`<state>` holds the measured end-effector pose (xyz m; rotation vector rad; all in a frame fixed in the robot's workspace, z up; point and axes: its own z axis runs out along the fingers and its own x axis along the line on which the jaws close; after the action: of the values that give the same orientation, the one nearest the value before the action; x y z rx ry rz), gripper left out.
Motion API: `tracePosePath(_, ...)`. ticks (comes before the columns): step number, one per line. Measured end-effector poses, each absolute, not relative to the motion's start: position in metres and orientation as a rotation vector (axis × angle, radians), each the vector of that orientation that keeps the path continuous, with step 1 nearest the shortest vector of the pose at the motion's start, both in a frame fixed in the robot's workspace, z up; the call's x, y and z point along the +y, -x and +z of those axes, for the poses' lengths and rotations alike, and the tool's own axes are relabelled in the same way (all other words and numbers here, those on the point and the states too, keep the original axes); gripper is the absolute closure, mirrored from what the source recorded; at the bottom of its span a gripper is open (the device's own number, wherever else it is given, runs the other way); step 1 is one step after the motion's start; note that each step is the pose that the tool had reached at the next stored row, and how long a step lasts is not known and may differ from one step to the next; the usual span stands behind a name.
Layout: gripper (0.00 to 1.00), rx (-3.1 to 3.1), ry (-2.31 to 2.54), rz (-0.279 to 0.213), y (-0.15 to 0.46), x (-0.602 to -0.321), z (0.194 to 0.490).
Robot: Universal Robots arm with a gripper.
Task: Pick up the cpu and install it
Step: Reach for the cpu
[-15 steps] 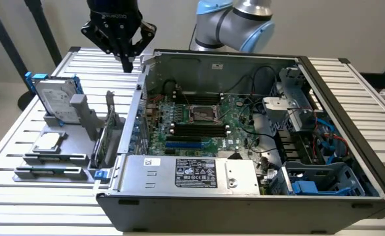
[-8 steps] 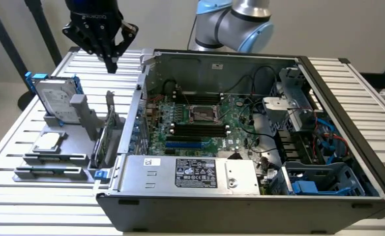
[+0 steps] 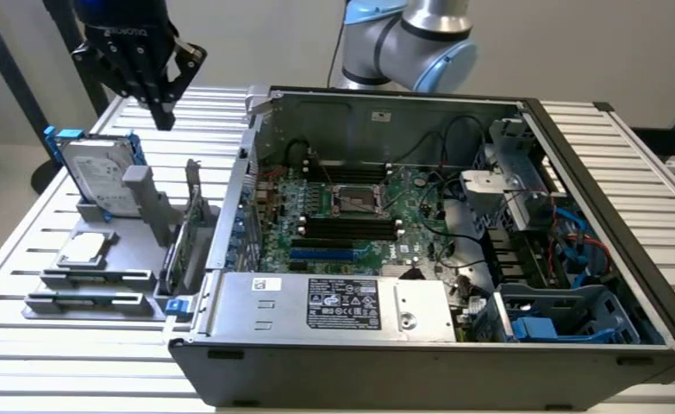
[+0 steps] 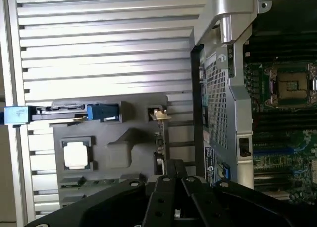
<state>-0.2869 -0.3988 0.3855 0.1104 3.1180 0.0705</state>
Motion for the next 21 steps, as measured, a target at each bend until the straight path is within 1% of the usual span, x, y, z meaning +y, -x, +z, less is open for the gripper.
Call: tracePosePath(21, 0.89, 3.118, -0.11, 0.061, 0.382, -0.399, 0.37)
